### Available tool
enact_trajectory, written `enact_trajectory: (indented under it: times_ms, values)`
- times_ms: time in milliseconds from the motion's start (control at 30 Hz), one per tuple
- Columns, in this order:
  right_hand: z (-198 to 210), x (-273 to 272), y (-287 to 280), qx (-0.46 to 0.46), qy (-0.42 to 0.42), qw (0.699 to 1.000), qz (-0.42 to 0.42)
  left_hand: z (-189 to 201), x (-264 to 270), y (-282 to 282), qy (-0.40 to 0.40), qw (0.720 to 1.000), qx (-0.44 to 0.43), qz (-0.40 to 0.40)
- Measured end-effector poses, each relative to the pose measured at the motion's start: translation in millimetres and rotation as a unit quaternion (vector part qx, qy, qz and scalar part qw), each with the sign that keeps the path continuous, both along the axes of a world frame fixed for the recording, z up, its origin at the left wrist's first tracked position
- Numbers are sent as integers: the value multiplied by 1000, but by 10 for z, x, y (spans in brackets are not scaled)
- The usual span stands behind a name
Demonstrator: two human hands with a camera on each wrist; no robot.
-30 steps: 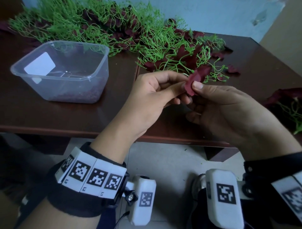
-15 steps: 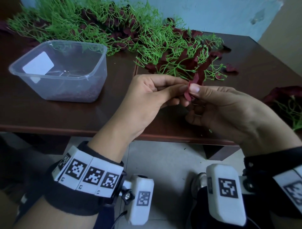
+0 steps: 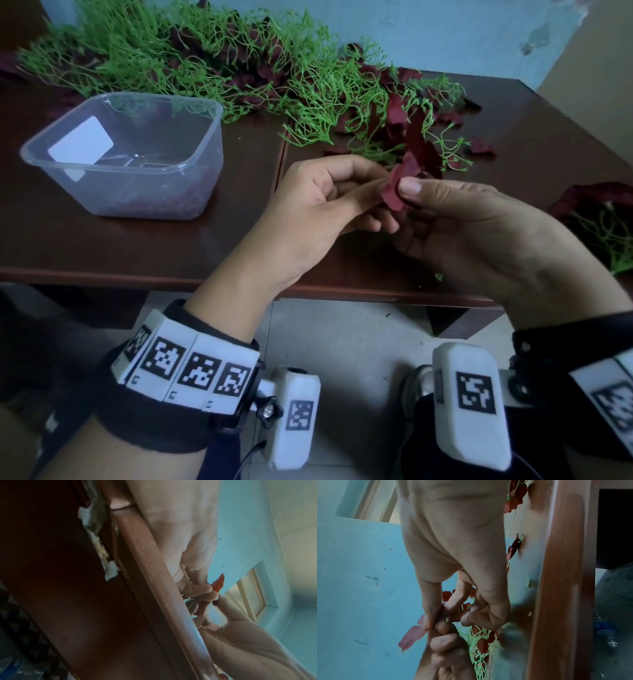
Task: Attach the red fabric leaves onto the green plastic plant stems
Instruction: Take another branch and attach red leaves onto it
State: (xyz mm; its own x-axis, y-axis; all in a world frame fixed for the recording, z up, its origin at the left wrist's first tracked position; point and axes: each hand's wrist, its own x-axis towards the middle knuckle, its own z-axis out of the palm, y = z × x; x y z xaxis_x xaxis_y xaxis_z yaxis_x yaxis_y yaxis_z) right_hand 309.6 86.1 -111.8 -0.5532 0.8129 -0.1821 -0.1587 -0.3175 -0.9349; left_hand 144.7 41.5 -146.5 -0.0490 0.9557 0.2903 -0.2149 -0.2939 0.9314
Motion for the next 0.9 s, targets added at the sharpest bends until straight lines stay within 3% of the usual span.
enact_trajectory:
  times_ms: [167, 367, 467, 600, 900]
  values:
    - [-16, -9, -5, 1, -32, 999, -27, -52, -1, 9, 89, 995, 35, 32]
    - [-1, -51, -13, -33, -38, 998, -33, -73, -11, -5, 118, 988, 71, 70]
    - [15, -84, -14, -84, 2, 996, -21, -89, -11, 2, 119, 983, 98, 97]
    - [49, -108, -11, -137, 62, 988, -34, -71, 17, 2, 187, 961, 142, 147]
    - [-18, -233, -10, -65, 78, 989, -111, -106, -23, 64, 263, 918, 139, 262]
